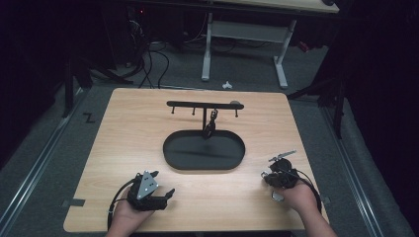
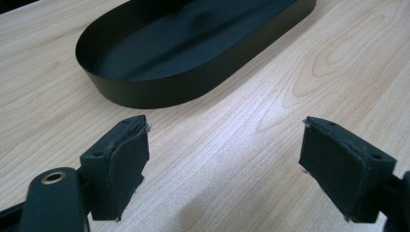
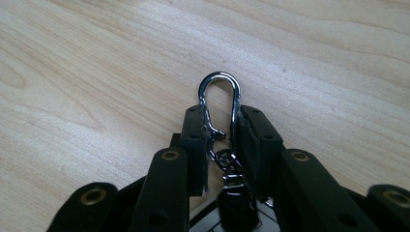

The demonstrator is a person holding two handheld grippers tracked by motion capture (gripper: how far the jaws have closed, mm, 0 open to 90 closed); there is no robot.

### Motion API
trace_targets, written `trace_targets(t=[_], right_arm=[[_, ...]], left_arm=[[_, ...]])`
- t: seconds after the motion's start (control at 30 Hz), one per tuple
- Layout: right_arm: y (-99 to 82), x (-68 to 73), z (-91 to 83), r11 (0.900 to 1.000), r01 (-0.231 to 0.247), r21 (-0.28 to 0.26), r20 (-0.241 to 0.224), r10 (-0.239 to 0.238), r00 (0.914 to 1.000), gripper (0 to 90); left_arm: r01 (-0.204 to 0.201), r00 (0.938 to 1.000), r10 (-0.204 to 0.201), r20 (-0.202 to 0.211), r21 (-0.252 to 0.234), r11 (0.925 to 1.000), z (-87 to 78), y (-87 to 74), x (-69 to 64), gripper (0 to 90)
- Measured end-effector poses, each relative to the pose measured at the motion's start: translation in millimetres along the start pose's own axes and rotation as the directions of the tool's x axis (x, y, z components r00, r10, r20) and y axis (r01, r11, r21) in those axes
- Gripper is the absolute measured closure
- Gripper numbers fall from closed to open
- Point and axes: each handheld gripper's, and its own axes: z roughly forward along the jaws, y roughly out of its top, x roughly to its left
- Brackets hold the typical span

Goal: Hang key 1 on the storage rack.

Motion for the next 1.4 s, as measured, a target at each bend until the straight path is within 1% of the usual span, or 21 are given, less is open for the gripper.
trace_targets(t=[0.2, 0.23, 0.47, 0.5, 0.53, 0.57, 0.63, 0.73, 0.8, 0.83, 0.87, 1.0, 1.03, 1.07, 1.17, 1.2, 1.23, 1.3, 1.33, 1.37, 1.4], right_arm=[[7.0, 0.4, 3.4, 0.9997, 0.0, -0.026, 0.045, 0.001, 0.999, 75.1], [10.0, 1.1, 4.8, 0.9995, 0.008, -0.03, 0.067, -0.006, 0.9978, 75.1], [16.0, 3.4, 6.1, 0.9991, 0.024, -0.034, 0.095, -0.02, 0.9953, 75.9], [16.5, 4.5, 5.6, 0.9986, 0.023, -0.048, 0.1, -0.019, 0.9948, 83.1], [16.5, 4.5, 5.6, 0.9986, 0.023, -0.048, 0.1, -0.019, 0.9948, 83.1], [17.1, 4.4, 3.0, 0.9974, 0.019, -0.069, 0.099, -0.013, 0.9951, 85.7], [18.0, 4.5, 2.3, 0.9977, 0.015, -0.066, 0.085, -0.009, 0.9963, 87.3], [17.2, 6.7, 4.4, 0.9983, 0.025, -0.052, 0.078, -0.021, 0.9967, 87.0], [17.1, 7.9, 4.7, 0.9984, 0.016, -0.055, 0.065, -0.013, 0.9978, 85.7], [17.3, 8.1, 3.8, 0.998, 0.005, -0.063, 0.058, -0.001, 0.9983, 80.0], [17.3, 8.1, 3.8, 0.998, 0.005, -0.063, 0.058, -0.001, 0.9983, 80.0], [17.2, 6.0, 2.1, 0.9938, -0.042, -0.103, 0.033, 0.046, 0.9984, 65.0], [16.5, 5.7, 4.0, 0.9939, -0.06, -0.092, 0.028, 0.063, 0.9976, 60.8], [16.5, 5.7, 4.0, 0.9939, -0.06, -0.092, 0.028, 0.063, 0.9976, 60.8], [14.1, 5.1, 10.4, 0.9937, -0.093, -0.062, 0.02, 0.095, 0.9953, 58.2], [12.8, 6.1, 11.4, 0.9933, -0.078, -0.085, 0.024, 0.081, 0.9964, 58.8], [12.6, 6.6, 11.2, 0.994, -0.071, -0.083, 0.026, 0.073, 0.997, 61.3], [12.1, 10.4, 10.6, 0.9955, -0.038, -0.087, 0.016, 0.039, 0.9991, 73.9], [12.1, 10.4, 10.6, 0.9955, -0.038, -0.087, 0.016, 0.039, 0.9991, 73.9], [12.5, 12.4, 10.1, 0.9969, -0.011, -0.078, 0.006, 0.012, 0.9999, 75.4], [12.5, 12.4, 10.1, 0.9969, -0.011, -0.078, 0.006, 0.012, 0.9999, 75.4]], left_arm=[[0.001, 1.0, -0.001, -0.001, 0.001, 1.0, 0.1, -0.4, 0.3, 18.1], [0.002, 1.0, -0.002, -0.001, 0.0, 1.0, 0.0, -0.4, 0.4, 18.1], [0.006, 1.0, -0.006, -0.005, -0.002, 1.0, -0.3, -0.8, 1.7, 18.1], [0.006, 1.0, -0.006, -0.006, -0.002, 1.0, -0.5, -0.8, 1.7, 18.1], [0.005, 1.0, -0.005, -0.006, -0.002, 1.0, -0.6, -0.8, 1.8, 18.1], [0.005, 1.0, -0.005, -0.006, -0.002, 1.0, -0.6, -0.8, 1.8, 18.1], [0.006, 1.0, -0.006, -0.006, -0.002, 1.0, -0.5, -0.8, 1.8, 18.1], [0.005, 1.0, -0.006, -0.007, -0.002, 1.0, -0.6, -0.8, 1.9, 18.1], [0.007, 0.9999, -0.008, -0.007, -0.002, 1.0, -0.5, -0.9, 2.1, 18.1], [0.007, 1.0, -0.007, -0.005, 0.0, 1.0, -0.4, -1.0, 2.2, 18.1], [0.007, 1.0, -0.007, -0.005, 0.001, 1.0, -0.3, -1.0, 2.0, 18.1], [0.004, 1.0, -0.004, -0.004, 0.002, 1.0, -0.1, -0.9, 1.7, 18.2], [0.004, 1.0, -0.004, -0.004, 0.002, 1.0, 0.0, -0.9, 1.9, 18.2], [0.004, 1.0, -0.004, -0.005, 0.002, 1.0, 0.0, -0.9, 1.8, 18.2], [0.004, 1.0, -0.004, -0.007, 0.0, 1.0, -0.2, -0.8, 1.6, 18.2], [0.005, 1.0, -0.005, -0.007, -0.001, 1.0, -0.2, -0.8, 1.7, 18.2], [0.005, 1.0, -0.005, -0.007, 0.0, 1.0, -0.2, -0.8, 1.7, 18.3], [0.005, 1.0, -0.005, -0.005, 0.002, 1.0, 0.0, -0.8, 1.7, 18.3], [0.002, 1.0, -0.002, -0.005, 0.003, 1.0, -0.1, -0.7, 1.7, 18.3], [0.001, 1.0, -0.001, -0.005, 0.003, 1.0, -0.1, -0.6, 1.6, 18.4], [0.001, 1.0, -0.001, -0.004, 0.004, 1.0, -0.3, -0.5, 1.5, 18.4]])
